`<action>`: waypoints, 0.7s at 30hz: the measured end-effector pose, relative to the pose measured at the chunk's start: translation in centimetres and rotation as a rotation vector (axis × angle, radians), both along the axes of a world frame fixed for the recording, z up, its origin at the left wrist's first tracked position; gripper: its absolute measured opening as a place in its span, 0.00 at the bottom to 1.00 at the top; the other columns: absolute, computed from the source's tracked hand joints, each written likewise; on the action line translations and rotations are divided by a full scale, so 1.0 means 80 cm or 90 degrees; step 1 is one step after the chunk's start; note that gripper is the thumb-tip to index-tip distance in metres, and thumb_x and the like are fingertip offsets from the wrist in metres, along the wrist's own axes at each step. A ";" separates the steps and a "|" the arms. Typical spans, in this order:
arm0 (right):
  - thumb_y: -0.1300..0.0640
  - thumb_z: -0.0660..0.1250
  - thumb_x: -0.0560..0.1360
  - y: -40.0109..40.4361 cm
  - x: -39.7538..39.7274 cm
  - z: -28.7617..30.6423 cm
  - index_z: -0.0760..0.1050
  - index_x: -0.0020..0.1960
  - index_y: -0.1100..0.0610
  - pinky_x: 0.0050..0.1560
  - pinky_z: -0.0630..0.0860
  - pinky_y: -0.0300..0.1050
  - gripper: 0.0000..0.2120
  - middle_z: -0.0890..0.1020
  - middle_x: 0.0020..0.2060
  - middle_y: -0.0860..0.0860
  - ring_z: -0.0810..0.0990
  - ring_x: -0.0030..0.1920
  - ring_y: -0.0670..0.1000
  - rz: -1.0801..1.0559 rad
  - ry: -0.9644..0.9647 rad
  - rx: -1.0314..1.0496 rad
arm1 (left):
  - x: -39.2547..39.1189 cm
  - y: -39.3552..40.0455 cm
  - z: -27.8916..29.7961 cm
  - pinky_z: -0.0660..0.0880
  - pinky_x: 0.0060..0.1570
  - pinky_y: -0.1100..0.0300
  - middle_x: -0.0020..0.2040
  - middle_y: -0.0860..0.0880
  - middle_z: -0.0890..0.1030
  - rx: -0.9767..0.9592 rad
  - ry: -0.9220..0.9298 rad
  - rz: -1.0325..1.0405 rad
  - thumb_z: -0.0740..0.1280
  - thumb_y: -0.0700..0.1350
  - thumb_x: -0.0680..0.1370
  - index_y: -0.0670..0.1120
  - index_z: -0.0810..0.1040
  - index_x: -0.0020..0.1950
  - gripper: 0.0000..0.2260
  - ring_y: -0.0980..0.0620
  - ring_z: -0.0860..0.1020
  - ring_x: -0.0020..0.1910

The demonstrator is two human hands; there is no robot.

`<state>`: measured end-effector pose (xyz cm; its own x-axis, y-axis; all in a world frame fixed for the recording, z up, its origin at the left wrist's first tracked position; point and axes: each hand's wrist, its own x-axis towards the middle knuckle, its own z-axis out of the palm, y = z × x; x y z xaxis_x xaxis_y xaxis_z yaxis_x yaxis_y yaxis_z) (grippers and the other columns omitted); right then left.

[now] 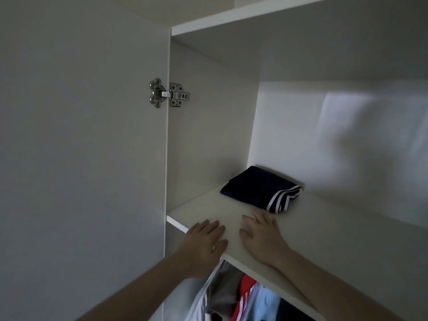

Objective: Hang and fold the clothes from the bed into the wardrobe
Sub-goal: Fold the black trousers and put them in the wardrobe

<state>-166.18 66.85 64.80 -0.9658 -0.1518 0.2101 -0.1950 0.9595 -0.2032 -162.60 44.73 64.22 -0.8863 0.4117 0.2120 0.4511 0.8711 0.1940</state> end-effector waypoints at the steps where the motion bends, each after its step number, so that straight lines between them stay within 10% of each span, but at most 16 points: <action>1: 0.41 0.52 0.84 -0.008 0.012 -0.001 0.58 0.82 0.47 0.81 0.43 0.61 0.28 0.48 0.84 0.49 0.43 0.83 0.56 0.019 -0.017 -0.006 | 0.019 -0.007 0.000 0.45 0.81 0.55 0.84 0.53 0.56 0.034 -0.004 0.007 0.50 0.59 0.86 0.54 0.57 0.83 0.25 0.51 0.51 0.83; 12: 0.44 0.62 0.83 -0.224 0.168 0.028 0.61 0.80 0.46 0.81 0.52 0.52 0.27 0.54 0.83 0.46 0.49 0.83 0.50 0.326 0.011 -0.171 | 0.258 -0.233 -0.010 0.54 0.79 0.56 0.81 0.59 0.59 0.116 0.068 0.282 0.57 0.59 0.84 0.58 0.62 0.80 0.24 0.54 0.56 0.81; 21: 0.51 0.66 0.82 -0.547 0.409 -0.023 0.67 0.78 0.50 0.78 0.50 0.35 0.25 0.61 0.80 0.46 0.56 0.80 0.44 0.699 -0.133 -0.247 | 0.647 -0.456 -0.046 0.56 0.78 0.56 0.81 0.59 0.60 0.125 0.122 0.671 0.60 0.59 0.83 0.57 0.66 0.78 0.23 0.56 0.55 0.81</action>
